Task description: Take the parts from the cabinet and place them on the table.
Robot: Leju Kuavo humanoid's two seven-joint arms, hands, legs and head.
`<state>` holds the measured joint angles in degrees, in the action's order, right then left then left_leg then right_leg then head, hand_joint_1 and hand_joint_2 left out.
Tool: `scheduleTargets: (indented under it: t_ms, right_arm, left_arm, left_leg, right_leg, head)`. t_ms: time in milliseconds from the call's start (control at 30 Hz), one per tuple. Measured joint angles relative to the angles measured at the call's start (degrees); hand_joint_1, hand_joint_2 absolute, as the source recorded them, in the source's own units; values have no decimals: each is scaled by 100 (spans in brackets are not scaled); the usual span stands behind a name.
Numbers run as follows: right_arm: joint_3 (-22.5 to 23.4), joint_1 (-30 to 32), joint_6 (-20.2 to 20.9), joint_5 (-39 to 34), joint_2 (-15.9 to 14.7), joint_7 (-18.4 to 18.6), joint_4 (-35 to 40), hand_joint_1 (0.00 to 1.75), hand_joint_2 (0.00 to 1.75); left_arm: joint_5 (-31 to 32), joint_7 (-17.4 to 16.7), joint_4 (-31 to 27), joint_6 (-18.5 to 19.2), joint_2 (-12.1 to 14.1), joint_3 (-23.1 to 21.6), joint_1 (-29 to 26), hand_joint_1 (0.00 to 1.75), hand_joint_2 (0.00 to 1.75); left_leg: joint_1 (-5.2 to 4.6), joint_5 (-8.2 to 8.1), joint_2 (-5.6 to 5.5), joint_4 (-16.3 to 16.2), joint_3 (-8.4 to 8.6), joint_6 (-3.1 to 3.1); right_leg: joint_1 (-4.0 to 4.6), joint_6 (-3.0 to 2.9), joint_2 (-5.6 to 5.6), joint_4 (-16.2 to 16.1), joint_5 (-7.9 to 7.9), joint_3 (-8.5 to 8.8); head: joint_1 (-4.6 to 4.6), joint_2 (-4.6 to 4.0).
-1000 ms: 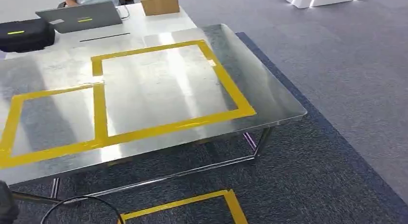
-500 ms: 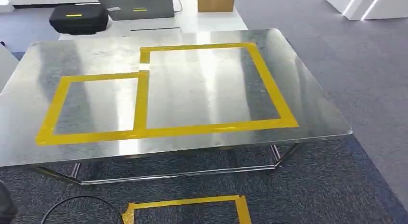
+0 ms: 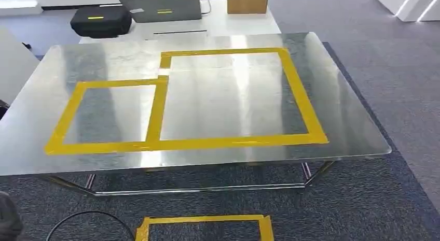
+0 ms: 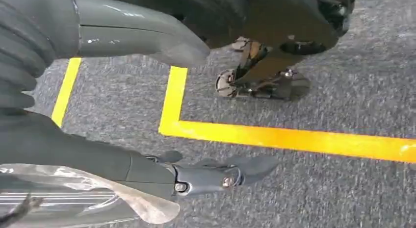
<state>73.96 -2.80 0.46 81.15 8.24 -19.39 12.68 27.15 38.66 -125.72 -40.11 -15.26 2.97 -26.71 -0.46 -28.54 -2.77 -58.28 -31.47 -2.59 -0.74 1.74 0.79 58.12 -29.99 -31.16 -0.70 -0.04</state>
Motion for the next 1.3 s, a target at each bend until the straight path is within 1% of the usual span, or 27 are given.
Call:
scheduleTargets:
  t_ms: [133,167,233,400,433,467,500,533,567,600,667,700,733,767,833,867,900,933,967,1033,1067,1100,1167,1200,1233,1267,1300]
  right_arm:
    - [0,-8,24,-31,0,-4,0,0,175]
    - [0,-8,24,-31,0,-4,0,0,175]
    - [0,-8,24,-33,0,-4,0,0,175]
    - [0,-8,33,-39,0,-6,0,0,175]
    - [0,-8,35,-39,0,-7,0,0,175]
    - [0,-6,39,-39,9,-7,-2,0,175]
    - [0,-7,41,-39,9,-7,-2,0,175]
    - [0,-15,41,-41,9,-9,-2,0,175]
    - [0,-14,41,-44,9,-11,-2,0,175]
    - [0,-19,41,-44,9,-15,-2,0,175]
    - [0,-16,41,-41,9,-15,-2,0,175]
    - [0,-10,41,-44,9,-13,-2,0,175]
    - [2,-1,41,-46,7,-13,-2,0,175]
    - [0,3,41,-46,7,-13,-2,0,175]
    - [0,-3,41,-46,2,-13,-2,0,175]
    - [0,-7,41,-46,2,-15,-2,0,175]
    - [0,-12,48,-41,35,-15,-20,0,175]
    - [0,-17,52,-41,42,-20,-24,0,175]
    - [0,-2,52,-39,37,-13,-26,0,175]
    - [0,1,52,-39,37,-13,-26,0,175]
    - [2,0,48,-44,35,-15,-24,0,175]
    - [2,-2,48,-41,31,-15,-24,0,175]
    - [2,4,50,-39,31,-15,-24,0,175]
    - [2,10,50,-39,31,-15,-26,0,175]
    - [2,12,50,-39,31,-15,-26,0,175]
    - [0,12,50,-37,31,-15,-26,0,175]
    - [2,8,50,-37,31,-15,-26,0,175]
  left_arm:
    - [-9,0,0,2,-2,2,-1,175,175]
    - [-11,0,0,2,-2,2,-1,175,175]
    - [-11,-2,0,2,-2,2,-1,175,175]
    - [-13,-2,0,2,-2,9,-1,175,175]
    - [-13,-2,0,0,-2,9,-1,175,175]
    - [-13,-2,2,2,0,9,-5,175,175]
    - [-13,-2,0,0,0,9,-5,175,175]
    - [-11,-2,0,0,-2,11,-7,175,175]
    - [-13,0,7,0,-7,13,-9,175,175]
    - [-13,-2,7,0,-11,13,-4,175,175]
    - [-20,0,13,0,-17,18,-9,175,175]
    - [-18,0,15,2,-22,17,-11,175,175]
    - [-18,-2,17,2,-22,17,-10,175,175]
    - [-17,0,20,2,-24,22,-13,175,175]
    - [-17,-2,26,0,-24,28,-15,175,175]
    - [-17,0,26,0,-24,28,-15,175,175]
    - [-17,0,26,0,-24,31,-15,175,175]
    - [-11,0,24,0,-26,31,-19,175,175]
    - [-9,-2,26,2,-24,31,-18,175,175]
    - [-13,-2,26,0,-22,33,-22,175,175]
    - [-11,0,26,0,-22,33,-24,175,175]
    - [-9,-2,26,0,-20,33,-21,175,175]
    - [-9,0,26,0,-17,33,-13,175,175]
    - [-9,-2,28,0,-15,33,-22,175,175]
    - [-9,-2,31,0,-15,33,-28,175,175]
    - [-11,0,35,0,-15,35,-28,175,175]
    - [-9,-2,35,0,-15,35,-27,175,175]
  left_leg:
    - [3,3,-1,23,7,15]
    - [5,3,-1,26,7,39]
    - [16,-4,-1,30,8,141]
    - [17,-12,0,28,7,158]
    - [5,-26,0,3,3,152]
    - [-21,-39,-1,-27,-13,80]
    - [-24,-28,5,20,4,45]
    - [-3,53,6,201,103,-3]
    - [40,120,34,321,180,9]
    - [58,142,36,376,212,-25]
    - [68,128,49,369,204,-28]
    - [68,118,53,362,205,-23]
    - [73,104,51,354,207,-12]
    - [88,84,48,337,212,15]
    - [143,4,28,249,231,102]
    - [153,-56,26,167,222,156]
    - [97,-116,13,100,177,220]
    - [98,-138,5,51,162,234]
    - [92,-139,1,50,167,243]
    - [126,-169,-18,34,171,265]
    - [127,-229,90,-56,162,292]
    - [126,-341,171,-257,70,312]
    - [130,-791,212,-1243,-433,344]
    - [130,-904,212,-1636,-654,343]
    - [130,-888,212,-1820,-790,330]
    - [129,-730,212,-1729,-780,309]
    - [126,-457,212,-1417,-671,277]
  right_leg:
    - [9,-22,-4,3,-13,4]
    - [11,-30,-4,4,-19,4]
    - [16,-36,-3,7,-22,5]
    - [14,-38,-3,5,-24,13]
    - [-14,-25,-3,-19,-14,17]
    - [-37,27,-11,-49,4,26]
    - [-37,55,-9,-101,24,53]
    - [9,83,-11,-164,33,105]
    - [1,76,-31,-92,-9,51]
    - [7,82,-31,138,-167,-63]
    - [-16,143,-33,1027,-577,-521]
    - [-32,176,-33,1417,-689,-739]
    - [-45,201,-35,1541,-650,-835]
    - [-62,228,-36,1403,-490,-788]
    - [-119,291,-38,433,65,-323]
    - [-155,336,-16,2,159,-125]
    - [-117,314,76,27,27,-105]
    - [-129,147,57,43,33,-58]
    - [-123,108,50,58,17,-71]
    - [-126,18,22,72,10,-61]
    - [-124,-28,-5,60,9,-45]
    - [-118,-54,-19,60,-6,-27]
    - [-100,-100,-82,60,-36,-14]
    - [-90,-113,-104,60,-47,-8]
    - [-83,-119,-119,60,-61,4]
    - [-73,-115,-123,60,-81,29]
    - [-68,-111,-124,60,-102,61]
  head:
    - [2,0]
    - [0,0]
    - [2,-2]
    - [7,0]
    - [7,0]
    - [2,-2]
    - [-4,-2]
    - [4,-2]
    - [17,0]
    - [35,-2]
    - [39,-2]
    - [33,-2]
    - [39,-2]
    - [35,-2]
    - [37,0]
    - [41,-2]
    - [81,-2]
    - [57,-2]
    - [13,-2]
    - [17,-2]
    - [4,0]
    - [-22,-2]
    - [-28,-2]
    - [-22,-2]
    - [-22,-2]
    - [-24,0]
    - [-24,0]
